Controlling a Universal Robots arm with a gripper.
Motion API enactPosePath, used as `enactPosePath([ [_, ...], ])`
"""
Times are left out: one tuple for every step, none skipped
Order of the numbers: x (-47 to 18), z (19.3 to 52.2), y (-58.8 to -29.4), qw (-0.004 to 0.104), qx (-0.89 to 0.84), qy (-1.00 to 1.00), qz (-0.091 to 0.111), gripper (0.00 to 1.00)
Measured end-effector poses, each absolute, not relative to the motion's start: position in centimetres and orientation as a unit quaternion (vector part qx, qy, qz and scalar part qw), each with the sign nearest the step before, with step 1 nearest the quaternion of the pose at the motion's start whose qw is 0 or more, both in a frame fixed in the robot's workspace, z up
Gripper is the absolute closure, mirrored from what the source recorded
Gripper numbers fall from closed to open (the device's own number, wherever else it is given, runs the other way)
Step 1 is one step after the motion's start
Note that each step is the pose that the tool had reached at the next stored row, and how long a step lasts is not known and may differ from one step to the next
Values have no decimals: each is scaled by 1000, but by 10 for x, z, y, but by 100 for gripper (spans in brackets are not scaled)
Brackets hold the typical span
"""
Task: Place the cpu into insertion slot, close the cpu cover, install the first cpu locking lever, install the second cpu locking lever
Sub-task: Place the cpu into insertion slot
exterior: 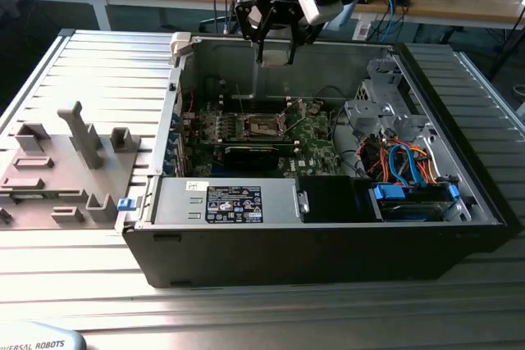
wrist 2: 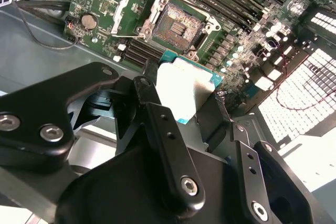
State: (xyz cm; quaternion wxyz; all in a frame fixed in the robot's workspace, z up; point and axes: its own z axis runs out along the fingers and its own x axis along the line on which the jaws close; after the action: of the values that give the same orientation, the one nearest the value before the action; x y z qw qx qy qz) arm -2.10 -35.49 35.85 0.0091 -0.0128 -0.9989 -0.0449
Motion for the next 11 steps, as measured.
enactPosePath([
  [-21,358,-355,9,-13,-999,-45,46],
  [-21,357,-355,9,-13,-999,-45,46],
  [-21,357,-355,9,-13,-999,-45,46],
  [-21,357,-355,9,-13,-999,-45,46],
  [-21,357,-355,9,-13,-999,-45,46],
  [-21,356,-355,9,-13,-999,-45,46],
  [-21,356,-355,9,-13,-999,-45,46],
  [-21,356,-355,9,-13,-999,-45,46],
  [-21,356,-355,9,-13,-999,-45,46],
  [-21,355,-355,9,-13,-999,-45,46],
  [-21,355,-355,9,-13,-999,-45,46],
])
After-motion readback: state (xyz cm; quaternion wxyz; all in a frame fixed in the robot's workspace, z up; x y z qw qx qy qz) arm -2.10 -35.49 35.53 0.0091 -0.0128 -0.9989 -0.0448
